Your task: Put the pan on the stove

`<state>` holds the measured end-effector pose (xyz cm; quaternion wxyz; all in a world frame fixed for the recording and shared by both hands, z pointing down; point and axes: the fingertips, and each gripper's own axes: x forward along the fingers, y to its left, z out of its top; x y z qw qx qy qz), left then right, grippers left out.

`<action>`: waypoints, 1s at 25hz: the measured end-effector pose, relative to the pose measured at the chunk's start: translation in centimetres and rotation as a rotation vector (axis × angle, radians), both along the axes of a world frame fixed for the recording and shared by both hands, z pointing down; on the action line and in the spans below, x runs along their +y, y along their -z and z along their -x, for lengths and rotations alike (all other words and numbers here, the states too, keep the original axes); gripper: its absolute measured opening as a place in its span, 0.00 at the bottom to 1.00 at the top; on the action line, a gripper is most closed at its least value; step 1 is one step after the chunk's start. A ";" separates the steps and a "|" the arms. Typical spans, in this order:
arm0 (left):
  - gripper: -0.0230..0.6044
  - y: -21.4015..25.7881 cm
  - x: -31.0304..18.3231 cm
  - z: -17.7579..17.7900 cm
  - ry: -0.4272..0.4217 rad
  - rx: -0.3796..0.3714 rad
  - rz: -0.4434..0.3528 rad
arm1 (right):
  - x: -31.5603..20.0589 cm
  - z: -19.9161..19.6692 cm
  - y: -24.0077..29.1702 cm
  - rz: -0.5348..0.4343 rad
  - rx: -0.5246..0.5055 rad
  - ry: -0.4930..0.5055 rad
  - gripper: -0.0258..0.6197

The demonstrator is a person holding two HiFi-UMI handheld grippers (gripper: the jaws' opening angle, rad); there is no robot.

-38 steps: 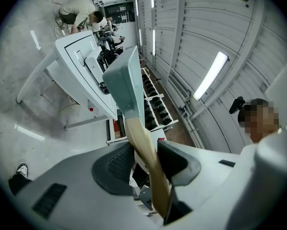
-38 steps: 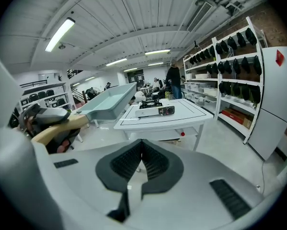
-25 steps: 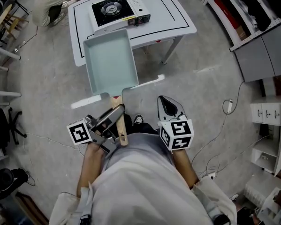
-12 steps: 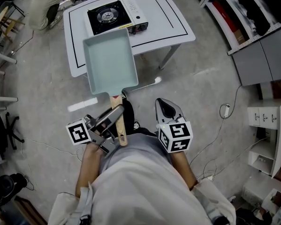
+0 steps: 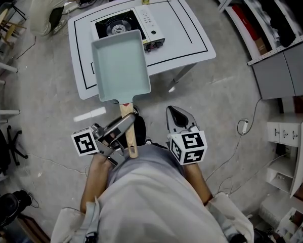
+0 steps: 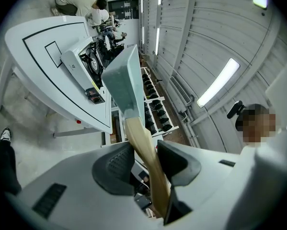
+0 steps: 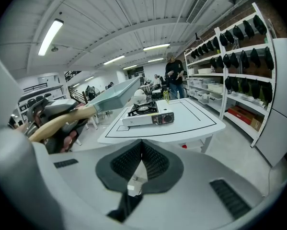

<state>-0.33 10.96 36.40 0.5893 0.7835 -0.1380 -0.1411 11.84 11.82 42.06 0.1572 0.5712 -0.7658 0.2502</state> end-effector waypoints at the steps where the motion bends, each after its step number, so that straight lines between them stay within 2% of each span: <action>1: 0.28 0.1 -0.8 0.0 -0.002 -0.001 -0.002 | -0.7 0.0 0.1 0.001 0.000 0.000 0.05; 13: 0.28 1.5 -9.3 0.6 -0.027 0.000 -0.019 | -10.1 1.9 1.0 -0.003 -0.008 0.008 0.05; 25: 0.28 0.2 -14.7 1.6 -0.073 -0.005 0.009 | -16.5 4.6 1.4 -0.013 -0.006 0.002 0.05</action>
